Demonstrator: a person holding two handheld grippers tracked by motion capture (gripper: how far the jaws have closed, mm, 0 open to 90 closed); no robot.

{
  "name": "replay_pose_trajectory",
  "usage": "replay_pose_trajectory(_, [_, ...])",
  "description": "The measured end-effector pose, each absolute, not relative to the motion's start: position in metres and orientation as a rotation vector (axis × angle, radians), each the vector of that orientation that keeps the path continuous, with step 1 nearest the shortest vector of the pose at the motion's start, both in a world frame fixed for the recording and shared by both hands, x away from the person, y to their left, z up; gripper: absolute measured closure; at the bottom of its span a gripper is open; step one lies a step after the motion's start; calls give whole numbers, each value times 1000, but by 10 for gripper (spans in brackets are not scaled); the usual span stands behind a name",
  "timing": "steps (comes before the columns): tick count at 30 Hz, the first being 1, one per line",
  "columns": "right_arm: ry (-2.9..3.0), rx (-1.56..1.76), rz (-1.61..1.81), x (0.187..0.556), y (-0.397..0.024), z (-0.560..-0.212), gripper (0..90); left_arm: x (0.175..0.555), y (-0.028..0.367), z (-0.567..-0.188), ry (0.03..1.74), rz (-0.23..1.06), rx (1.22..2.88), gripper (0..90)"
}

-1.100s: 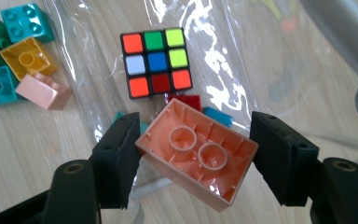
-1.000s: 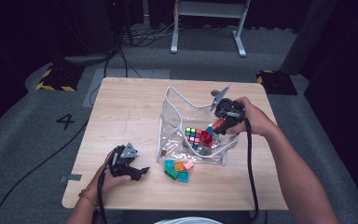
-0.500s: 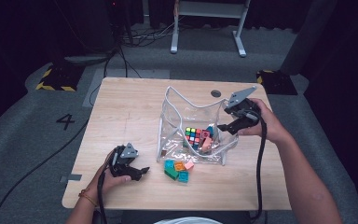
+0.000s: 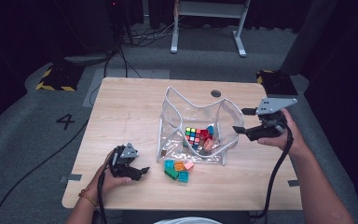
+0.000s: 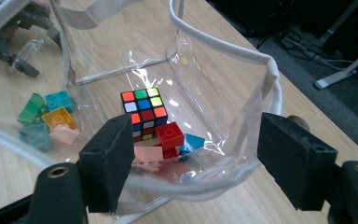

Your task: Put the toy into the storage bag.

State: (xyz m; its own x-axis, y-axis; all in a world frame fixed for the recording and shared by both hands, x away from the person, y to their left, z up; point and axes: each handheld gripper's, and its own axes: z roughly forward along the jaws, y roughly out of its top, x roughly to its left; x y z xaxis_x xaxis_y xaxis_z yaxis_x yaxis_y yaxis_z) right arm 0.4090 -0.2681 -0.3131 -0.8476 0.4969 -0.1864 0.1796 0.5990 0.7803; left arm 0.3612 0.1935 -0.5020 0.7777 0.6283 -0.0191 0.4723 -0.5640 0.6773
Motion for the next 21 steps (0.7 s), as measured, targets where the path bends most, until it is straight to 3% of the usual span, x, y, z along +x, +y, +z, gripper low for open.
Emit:
replay_pose_trajectory(7, [2385, 570, 1206, 388, -292, -320, 275, 361, 193, -502, 814, 294, 2276, 150])
replay_pose_trajectory(21, [2453, 623, 1204, 361, -305, -391, 300, 361, 193, -502, 814, 294, 2276, 150])
